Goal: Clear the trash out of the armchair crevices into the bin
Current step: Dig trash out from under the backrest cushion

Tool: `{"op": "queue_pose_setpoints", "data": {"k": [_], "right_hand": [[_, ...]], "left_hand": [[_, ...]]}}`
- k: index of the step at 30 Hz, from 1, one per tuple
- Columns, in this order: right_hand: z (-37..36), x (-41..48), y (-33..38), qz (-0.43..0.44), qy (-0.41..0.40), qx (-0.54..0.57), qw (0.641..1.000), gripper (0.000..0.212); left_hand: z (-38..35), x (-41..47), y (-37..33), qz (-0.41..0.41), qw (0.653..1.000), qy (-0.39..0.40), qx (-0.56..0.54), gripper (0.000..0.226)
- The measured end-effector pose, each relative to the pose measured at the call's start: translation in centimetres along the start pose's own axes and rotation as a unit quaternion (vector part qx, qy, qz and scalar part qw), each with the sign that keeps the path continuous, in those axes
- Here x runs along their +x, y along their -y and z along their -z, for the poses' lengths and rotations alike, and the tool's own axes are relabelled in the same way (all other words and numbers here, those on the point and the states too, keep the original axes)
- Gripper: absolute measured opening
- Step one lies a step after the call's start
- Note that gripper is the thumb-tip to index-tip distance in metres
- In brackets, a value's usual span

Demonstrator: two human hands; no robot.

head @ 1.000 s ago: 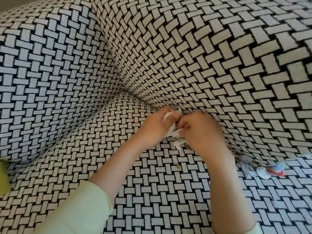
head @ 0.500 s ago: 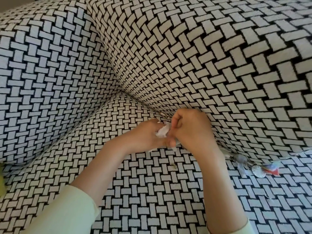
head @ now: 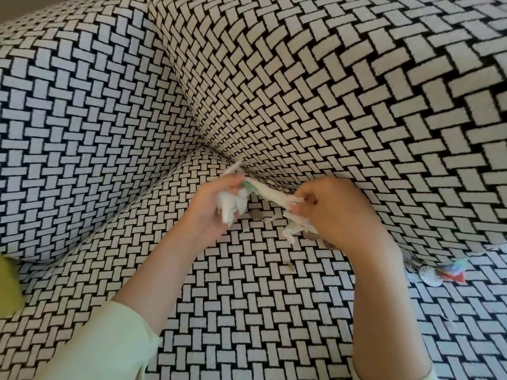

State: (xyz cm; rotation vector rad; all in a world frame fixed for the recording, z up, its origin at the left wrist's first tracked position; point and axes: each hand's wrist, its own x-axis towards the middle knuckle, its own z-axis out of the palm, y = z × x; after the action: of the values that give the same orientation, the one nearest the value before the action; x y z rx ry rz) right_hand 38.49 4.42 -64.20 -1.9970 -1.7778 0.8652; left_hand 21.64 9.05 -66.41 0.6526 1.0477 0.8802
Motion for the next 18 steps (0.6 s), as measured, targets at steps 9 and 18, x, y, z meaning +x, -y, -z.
{"op": "queue_pose_setpoints", "data": {"k": [9, 18], "right_hand": [[-1.5, 1.2, 0.4, 0.021, -0.069, 0.058, 0.996, 0.011], [-2.7, 1.8, 1.1, 0.009, -0.020, 0.172, 0.985, 0.013]], "left_hand": [[-0.1, 0.2, -0.6, -0.026, 0.967, 0.006, -0.252, 0.020], [0.1, 0.2, -0.2, -0.087, 0.993, -0.071, 0.026, 0.028]]}}
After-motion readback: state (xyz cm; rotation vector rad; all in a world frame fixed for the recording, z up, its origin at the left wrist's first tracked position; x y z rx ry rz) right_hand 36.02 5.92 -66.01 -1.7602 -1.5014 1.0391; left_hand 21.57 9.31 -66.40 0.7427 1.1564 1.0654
